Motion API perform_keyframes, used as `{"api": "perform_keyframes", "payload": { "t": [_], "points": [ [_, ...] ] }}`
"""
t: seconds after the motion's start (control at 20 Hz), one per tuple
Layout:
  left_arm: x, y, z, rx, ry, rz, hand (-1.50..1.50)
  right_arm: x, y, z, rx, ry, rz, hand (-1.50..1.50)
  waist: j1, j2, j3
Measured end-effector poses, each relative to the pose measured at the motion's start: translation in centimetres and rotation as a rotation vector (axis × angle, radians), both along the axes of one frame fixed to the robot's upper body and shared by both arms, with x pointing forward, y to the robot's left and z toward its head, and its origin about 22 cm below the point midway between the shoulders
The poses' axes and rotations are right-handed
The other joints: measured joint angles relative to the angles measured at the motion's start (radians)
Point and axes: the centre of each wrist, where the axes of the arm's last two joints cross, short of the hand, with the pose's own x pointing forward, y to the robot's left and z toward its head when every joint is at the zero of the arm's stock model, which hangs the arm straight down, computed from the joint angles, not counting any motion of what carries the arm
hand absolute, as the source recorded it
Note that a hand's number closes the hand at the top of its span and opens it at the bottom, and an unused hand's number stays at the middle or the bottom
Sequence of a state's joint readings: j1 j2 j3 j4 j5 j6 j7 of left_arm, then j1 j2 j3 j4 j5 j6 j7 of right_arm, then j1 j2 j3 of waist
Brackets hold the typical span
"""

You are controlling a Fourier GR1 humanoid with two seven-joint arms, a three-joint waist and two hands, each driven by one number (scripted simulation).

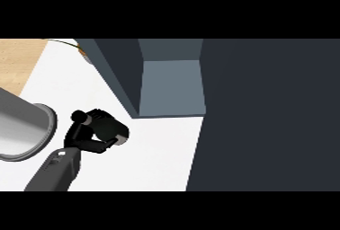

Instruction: Pick up the wine, place it into the cabinet and close the cabinet

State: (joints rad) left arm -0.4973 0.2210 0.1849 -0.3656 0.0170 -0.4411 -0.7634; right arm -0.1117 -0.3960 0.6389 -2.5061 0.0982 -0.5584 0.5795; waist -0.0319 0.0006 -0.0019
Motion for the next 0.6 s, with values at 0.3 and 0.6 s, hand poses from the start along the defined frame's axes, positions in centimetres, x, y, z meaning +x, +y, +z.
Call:
{"api": "perform_keyframes", "payload": {
  "t": [0.3,0.6],
  "points": [
    [-1.1,-0.1,-0.6,0.013,-0.089,0.067,1.5,-0.1,0.0,-0.2,0.005,0.018,-0.01,-1.5,0.011,-0.009,0.004],
    [-3.0,-1.2,-1.5,0.001,-0.158,0.162,1.5,-0.5,-0.1,-0.7,0.008,0.025,-0.018,-1.5,0.021,-0.016,0.009]
  ]
}}
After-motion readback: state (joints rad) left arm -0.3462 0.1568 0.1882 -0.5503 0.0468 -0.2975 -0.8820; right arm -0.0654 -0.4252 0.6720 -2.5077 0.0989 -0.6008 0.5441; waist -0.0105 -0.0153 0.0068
